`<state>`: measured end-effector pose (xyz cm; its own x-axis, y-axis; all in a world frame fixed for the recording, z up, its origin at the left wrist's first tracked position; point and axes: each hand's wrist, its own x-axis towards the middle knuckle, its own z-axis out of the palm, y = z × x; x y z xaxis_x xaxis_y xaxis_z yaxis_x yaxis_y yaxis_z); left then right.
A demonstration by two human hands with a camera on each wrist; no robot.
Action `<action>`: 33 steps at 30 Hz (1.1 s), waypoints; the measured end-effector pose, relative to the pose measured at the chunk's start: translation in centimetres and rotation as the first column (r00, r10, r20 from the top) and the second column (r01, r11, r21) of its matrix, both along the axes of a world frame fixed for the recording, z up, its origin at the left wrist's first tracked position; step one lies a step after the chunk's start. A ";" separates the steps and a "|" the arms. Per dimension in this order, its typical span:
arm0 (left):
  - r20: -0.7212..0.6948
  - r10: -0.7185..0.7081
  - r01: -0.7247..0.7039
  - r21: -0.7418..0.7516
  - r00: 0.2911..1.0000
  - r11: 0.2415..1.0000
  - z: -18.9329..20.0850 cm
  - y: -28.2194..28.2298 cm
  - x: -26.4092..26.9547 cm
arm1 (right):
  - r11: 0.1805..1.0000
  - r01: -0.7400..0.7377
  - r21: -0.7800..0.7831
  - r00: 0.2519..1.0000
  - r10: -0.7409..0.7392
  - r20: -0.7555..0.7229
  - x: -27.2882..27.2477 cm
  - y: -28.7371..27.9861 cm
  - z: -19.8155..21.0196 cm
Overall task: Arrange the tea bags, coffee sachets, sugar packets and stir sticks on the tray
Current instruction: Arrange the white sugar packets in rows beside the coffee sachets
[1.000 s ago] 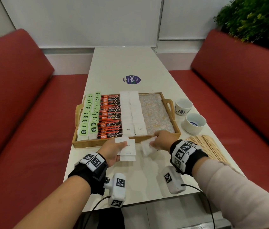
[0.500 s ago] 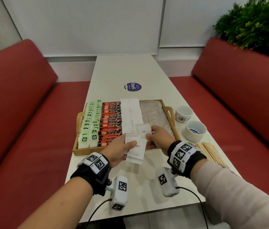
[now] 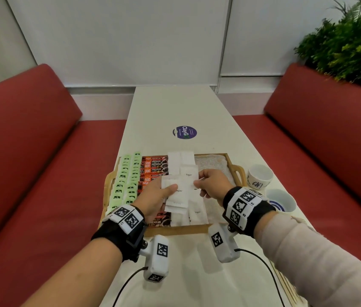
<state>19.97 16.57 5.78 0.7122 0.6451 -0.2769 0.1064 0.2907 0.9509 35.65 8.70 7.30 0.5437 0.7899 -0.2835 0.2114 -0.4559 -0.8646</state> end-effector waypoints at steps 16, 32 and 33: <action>-0.111 0.367 -0.363 0.053 0.924 0.930 -3.7 12.8 3.8 | 0.953 -0.037 -0.301 0.947 0.129 0.293 5.6 13.6 -2.4; -0.096 0.350 -0.354 -0.026 0.932 0.935 -4.3 13.2 4.0 | 0.870 -0.025 -0.492 0.849 0.278 0.450 5.7 16.8 -4.9; -0.094 0.348 -0.352 -0.035 0.933 0.935 -4.3 13.1 4.0 | 0.879 -0.020 -0.477 0.852 0.265 0.451 5.7 16.6 -4.8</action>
